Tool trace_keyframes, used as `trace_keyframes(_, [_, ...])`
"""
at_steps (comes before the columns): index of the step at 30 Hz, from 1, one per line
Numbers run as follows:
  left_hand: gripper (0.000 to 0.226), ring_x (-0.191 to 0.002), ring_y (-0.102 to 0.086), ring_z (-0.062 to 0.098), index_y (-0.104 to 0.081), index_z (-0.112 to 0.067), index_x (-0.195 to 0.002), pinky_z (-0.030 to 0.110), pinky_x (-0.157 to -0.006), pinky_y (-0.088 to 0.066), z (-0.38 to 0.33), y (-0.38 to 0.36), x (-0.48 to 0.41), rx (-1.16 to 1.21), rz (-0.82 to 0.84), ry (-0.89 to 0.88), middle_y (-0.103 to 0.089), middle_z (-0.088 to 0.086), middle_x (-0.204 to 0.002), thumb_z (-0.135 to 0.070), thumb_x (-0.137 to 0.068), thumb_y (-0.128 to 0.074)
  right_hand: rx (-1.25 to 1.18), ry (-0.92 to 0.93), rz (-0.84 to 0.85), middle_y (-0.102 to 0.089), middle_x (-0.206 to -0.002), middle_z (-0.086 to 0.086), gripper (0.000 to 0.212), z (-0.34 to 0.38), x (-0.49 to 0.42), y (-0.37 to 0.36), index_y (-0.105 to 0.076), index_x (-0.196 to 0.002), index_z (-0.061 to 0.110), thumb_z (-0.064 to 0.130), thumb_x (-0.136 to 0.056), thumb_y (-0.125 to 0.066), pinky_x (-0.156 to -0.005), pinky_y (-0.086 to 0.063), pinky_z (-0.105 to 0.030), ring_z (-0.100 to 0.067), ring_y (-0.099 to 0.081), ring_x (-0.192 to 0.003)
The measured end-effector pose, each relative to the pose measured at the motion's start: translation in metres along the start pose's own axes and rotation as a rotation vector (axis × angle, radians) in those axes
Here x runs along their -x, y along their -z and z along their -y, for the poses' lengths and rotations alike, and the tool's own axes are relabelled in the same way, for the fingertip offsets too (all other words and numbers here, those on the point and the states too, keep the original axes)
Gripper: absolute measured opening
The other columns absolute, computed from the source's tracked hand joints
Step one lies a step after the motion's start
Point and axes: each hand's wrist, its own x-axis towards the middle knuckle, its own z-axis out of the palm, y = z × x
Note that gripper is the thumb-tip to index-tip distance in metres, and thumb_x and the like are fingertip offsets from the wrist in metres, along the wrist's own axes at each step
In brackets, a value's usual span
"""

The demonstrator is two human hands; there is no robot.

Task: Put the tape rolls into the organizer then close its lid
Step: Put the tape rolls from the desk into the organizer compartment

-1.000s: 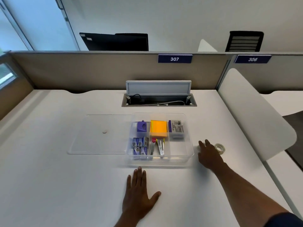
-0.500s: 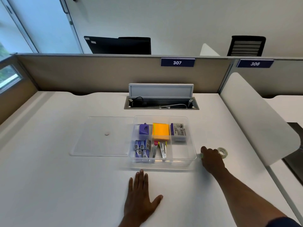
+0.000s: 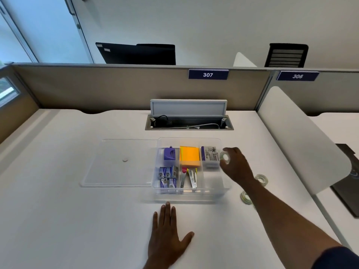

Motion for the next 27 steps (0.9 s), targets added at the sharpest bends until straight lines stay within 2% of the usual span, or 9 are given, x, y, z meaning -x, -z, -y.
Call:
trace_keyframes(4, [0.098, -0.142, -0.024, 0.026, -0.045, -0.006, -0.138, 0.042, -0.110, -0.001, -0.001, 0.004, -0.001, -0.033, 0.038, 0.018, -0.027, 0.013, -0.150, -0.082, -0.078, -0.028, 0.080, 0.109, 0.237, -0.059, -0.116, -0.014, 0.045, 0.016, 0.005, -0.014, -0.057, -0.121, 0.010, 0.020, -0.078, -0.066, -0.085, -0.053, -0.037, -0.031, -0.062, -0.102])
trace_keyframes(5, [0.098, -0.143, -0.020, 0.025, -0.046, -0.006, -0.138, 0.042, -0.110, -0.001, -0.001, 0.004, -0.001, -0.038, 0.025, 0.019, -0.028, 0.013, -0.150, -0.082, -0.078, -0.028, 0.111, 0.112, 0.281, -0.059, -0.118, -0.012, 0.044, 0.018, 0.007, -0.019, -0.057, -0.121, 0.011, 0.023, -0.079, -0.065, -0.085, -0.053, -0.037, -0.031, -0.063, -0.103])
trace_keyframes(8, [0.099, -0.143, 0.015, 0.014, -0.041, -0.007, -0.140, 0.041, -0.110, 0.001, 0.000, 0.002, -0.001, -0.038, -0.028, 0.023, -0.031, 0.014, -0.151, -0.082, -0.078, -0.028, 0.200, 0.085, 0.384, -0.060, -0.121, -0.009, 0.042, 0.017, 0.012, -0.032, -0.057, -0.121, 0.016, 0.032, -0.083, -0.062, -0.088, -0.053, -0.037, -0.028, -0.062, -0.106])
trace_keyframes(10, [0.099, -0.142, 0.021, 0.013, -0.042, -0.007, -0.141, 0.042, -0.110, 0.000, -0.001, 0.001, 0.000, -0.037, -0.034, 0.028, -0.032, 0.014, -0.151, -0.082, -0.078, -0.028, 0.233, 0.069, 0.412, -0.061, -0.122, -0.008, 0.041, 0.015, 0.015, -0.040, -0.057, -0.122, 0.016, 0.033, -0.085, -0.060, -0.091, -0.052, -0.038, -0.027, -0.062, -0.108])
trace_keyframes(14, [0.099, -0.141, 0.023, 0.013, -0.041, -0.008, -0.141, 0.042, -0.110, 0.001, -0.001, 0.002, 0.000, -0.009, -0.040, 0.028, -0.032, 0.014, -0.151, -0.082, -0.078, -0.025, 0.260, 0.040, 0.458, -0.059, -0.128, -0.008, 0.045, 0.011, 0.016, -0.052, -0.054, -0.128, 0.017, 0.030, -0.086, -0.062, -0.098, -0.049, -0.039, -0.027, -0.059, -0.114])
trace_keyframes(18, [0.098, -0.142, 0.020, 0.015, -0.046, -0.009, -0.138, 0.041, -0.110, 0.000, -0.002, 0.005, -0.002, -0.004, -0.018, 0.044, -0.036, 0.013, -0.149, -0.083, -0.077, -0.023, 0.263, 0.023, 0.424, -0.061, -0.130, -0.005, 0.044, 0.007, 0.014, -0.061, -0.053, -0.129, 0.017, 0.029, -0.087, -0.063, -0.101, -0.049, -0.038, -0.024, -0.058, -0.119])
trace_keyframes(24, [0.097, -0.138, -0.031, 0.028, -0.054, -0.010, -0.132, 0.040, -0.108, -0.003, -0.004, 0.014, -0.003, -0.023, 0.058, 0.046, -0.040, 0.013, -0.144, -0.083, -0.076, -0.021, 0.242, 0.014, 0.443, -0.059, -0.133, -0.009, 0.048, 0.008, 0.008, -0.068, -0.050, -0.131, 0.012, 0.025, -0.088, -0.064, -0.105, -0.047, -0.039, -0.025, -0.056, -0.123])
trace_keyframes(25, [0.097, -0.141, -0.026, 0.025, -0.053, -0.010, -0.132, 0.040, -0.108, -0.003, -0.004, 0.014, -0.003, -0.024, 0.049, 0.045, -0.038, 0.012, -0.145, -0.083, -0.076, -0.021, 0.247, 0.022, 0.444, -0.058, -0.134, -0.009, 0.048, 0.009, 0.007, -0.069, -0.050, -0.132, 0.011, 0.025, -0.088, -0.064, -0.105, -0.047, -0.039, -0.025, -0.056, -0.123])
trace_keyframes(27, [0.098, -0.144, 0.002, 0.017, -0.048, -0.010, -0.136, 0.040, -0.109, -0.001, -0.004, 0.013, -0.002, -0.006, 0.017, 0.038, -0.036, 0.012, -0.147, -0.083, -0.077, -0.022, 0.262, 0.035, 0.440, -0.058, -0.133, -0.009, 0.047, 0.009, 0.007, -0.071, -0.049, -0.131, 0.011, 0.024, -0.088, -0.064, -0.105, -0.047, -0.039, -0.025, -0.056, -0.122])
